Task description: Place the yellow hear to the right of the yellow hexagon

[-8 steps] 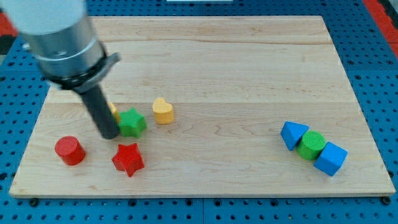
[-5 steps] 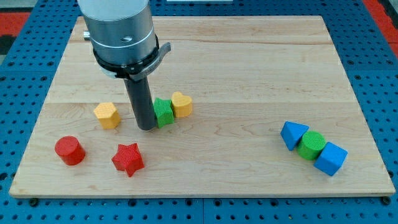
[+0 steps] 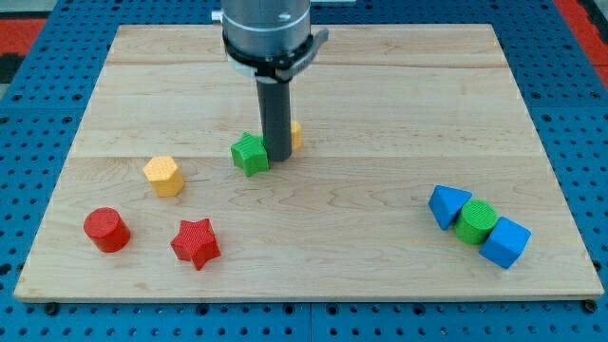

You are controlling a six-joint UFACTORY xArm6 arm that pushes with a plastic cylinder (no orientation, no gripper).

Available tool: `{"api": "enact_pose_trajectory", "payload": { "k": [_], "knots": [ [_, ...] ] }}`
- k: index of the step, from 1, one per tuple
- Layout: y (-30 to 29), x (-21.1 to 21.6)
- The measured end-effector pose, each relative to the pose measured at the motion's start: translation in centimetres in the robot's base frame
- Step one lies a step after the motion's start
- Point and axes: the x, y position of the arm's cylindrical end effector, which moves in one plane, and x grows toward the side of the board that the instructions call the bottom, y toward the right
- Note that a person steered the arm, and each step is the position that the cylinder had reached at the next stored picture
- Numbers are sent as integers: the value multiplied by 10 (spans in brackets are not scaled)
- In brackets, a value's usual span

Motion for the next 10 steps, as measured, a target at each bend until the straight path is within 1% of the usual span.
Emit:
{"api": "enact_pose_trajectory", "payload": {
  "k": [1,2,3,4,5,6,7,8,9,10],
  "knots": [
    [6,-13],
    [43,-23],
    [94,-42],
    [93,-77],
    [31,-57],
    [-32,-55],
    [-61,-27],
    [-62,-12],
    [-64,14],
    [-68,21]
  ]
}}
